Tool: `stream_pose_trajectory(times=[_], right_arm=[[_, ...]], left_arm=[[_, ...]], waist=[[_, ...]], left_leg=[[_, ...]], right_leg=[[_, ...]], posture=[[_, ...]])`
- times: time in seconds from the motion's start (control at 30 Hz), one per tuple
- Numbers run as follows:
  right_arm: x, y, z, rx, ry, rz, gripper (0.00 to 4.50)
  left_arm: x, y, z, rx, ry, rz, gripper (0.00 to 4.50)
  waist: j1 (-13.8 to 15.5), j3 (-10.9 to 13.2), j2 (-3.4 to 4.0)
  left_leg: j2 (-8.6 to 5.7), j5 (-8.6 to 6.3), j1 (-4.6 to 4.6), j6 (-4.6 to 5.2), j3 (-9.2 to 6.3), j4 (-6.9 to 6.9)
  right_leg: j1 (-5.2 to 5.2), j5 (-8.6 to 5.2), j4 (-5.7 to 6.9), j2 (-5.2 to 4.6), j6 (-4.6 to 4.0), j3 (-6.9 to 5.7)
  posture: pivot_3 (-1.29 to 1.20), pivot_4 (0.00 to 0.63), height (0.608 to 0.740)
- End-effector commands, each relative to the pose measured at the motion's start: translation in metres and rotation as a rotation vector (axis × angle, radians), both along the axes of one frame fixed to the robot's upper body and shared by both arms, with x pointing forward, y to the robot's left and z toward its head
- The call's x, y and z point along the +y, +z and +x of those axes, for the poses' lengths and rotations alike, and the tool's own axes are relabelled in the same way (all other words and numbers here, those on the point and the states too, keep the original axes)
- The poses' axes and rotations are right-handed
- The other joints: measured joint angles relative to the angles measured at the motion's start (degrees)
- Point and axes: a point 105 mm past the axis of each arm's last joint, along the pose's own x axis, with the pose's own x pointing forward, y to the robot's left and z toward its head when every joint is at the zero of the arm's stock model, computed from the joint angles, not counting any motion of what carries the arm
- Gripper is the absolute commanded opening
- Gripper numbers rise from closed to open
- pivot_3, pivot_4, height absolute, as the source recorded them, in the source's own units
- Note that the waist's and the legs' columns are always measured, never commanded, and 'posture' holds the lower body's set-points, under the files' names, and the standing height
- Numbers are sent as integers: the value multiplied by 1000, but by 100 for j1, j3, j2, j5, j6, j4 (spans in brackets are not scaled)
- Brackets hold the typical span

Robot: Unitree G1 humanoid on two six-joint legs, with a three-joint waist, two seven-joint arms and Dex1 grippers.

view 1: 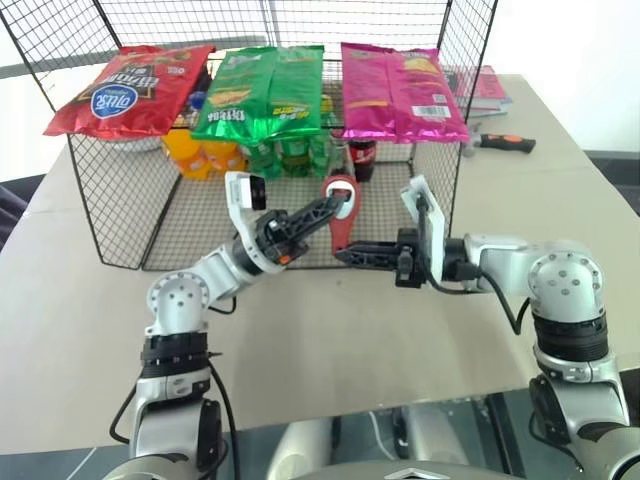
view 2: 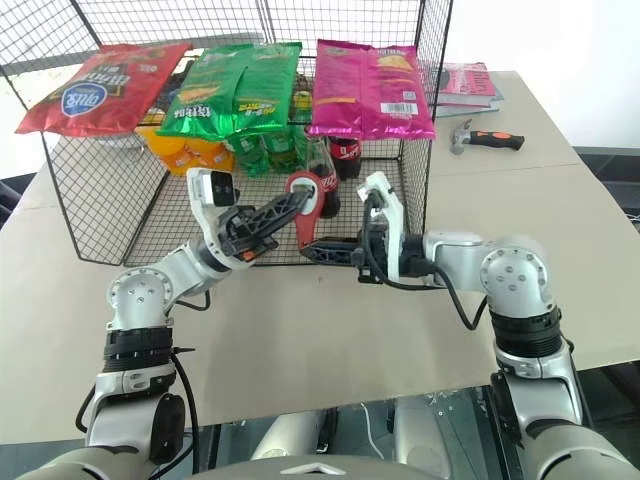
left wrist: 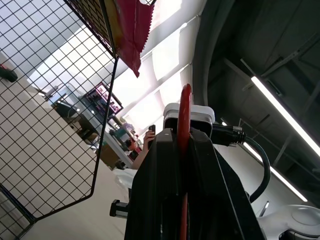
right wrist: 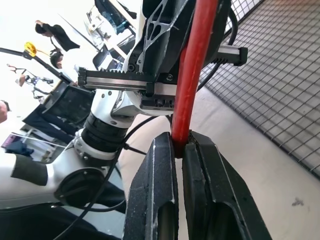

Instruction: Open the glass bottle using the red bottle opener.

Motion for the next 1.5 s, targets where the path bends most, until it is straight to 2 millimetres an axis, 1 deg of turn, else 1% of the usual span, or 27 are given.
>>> stream_pose_trajectory(times=[0.03,0.2,0.73,0.77,0.83,0.97,1.2,1.5], right_arm=[[1,9,-5,-72,28,18,774],[3,7,-4,-60,19,10,2834],[20,14,-4,2,4,76,2834],[20,14,-4,2,1,78,2617],[21,15,-2,3,-13,85,1971],[21,16,2,4,-31,86,46],[16,15,6,1,-56,75,17],[-7,11,2,-29,-84,42,17]], left_arm=[[-3,12,-3,-48,-19,-20,0],[-2,14,-3,-50,-13,-27,0],[-3,16,-1,-74,12,-43,0],[-3,16,0,-76,16,-42,0],[-2,15,0,-73,18,-41,0],[-1,15,1,-64,23,-38,0],[0,14,3,-55,44,-35,0],[2,8,1,-42,39,-29,0]], waist=[[3,0,0],[2,0,0],[-2,0,0],[-3,-1,0],[-3,-1,1],[-5,-1,1],[-7,-1,1],[-4,-2,0]], left_leg=[[0,0,0,0,0,0],[0,0,0,0,0,0],[0,0,0,0,0,0],[-1,0,0,0,0,0],[0,0,1,0,0,0],[-1,0,1,0,1,1],[-1,0,1,0,1,1],[-2,0,0,0,1,1]], right_leg=[[0,0,0,0,0,0],[0,0,1,0,0,-1],[-1,1,2,0,0,1],[-1,0,2,0,0,1],[-1,0,2,0,0,0],[-1,1,3,0,0,1],[-1,1,4,0,-1,1],[0,0,3,0,0,1]], posture=[[0,150,740],[0,150,740],[0,150,740],[0,150,740],[0,150,740],[0,150,740],[0,150,740],[0,150,740]])
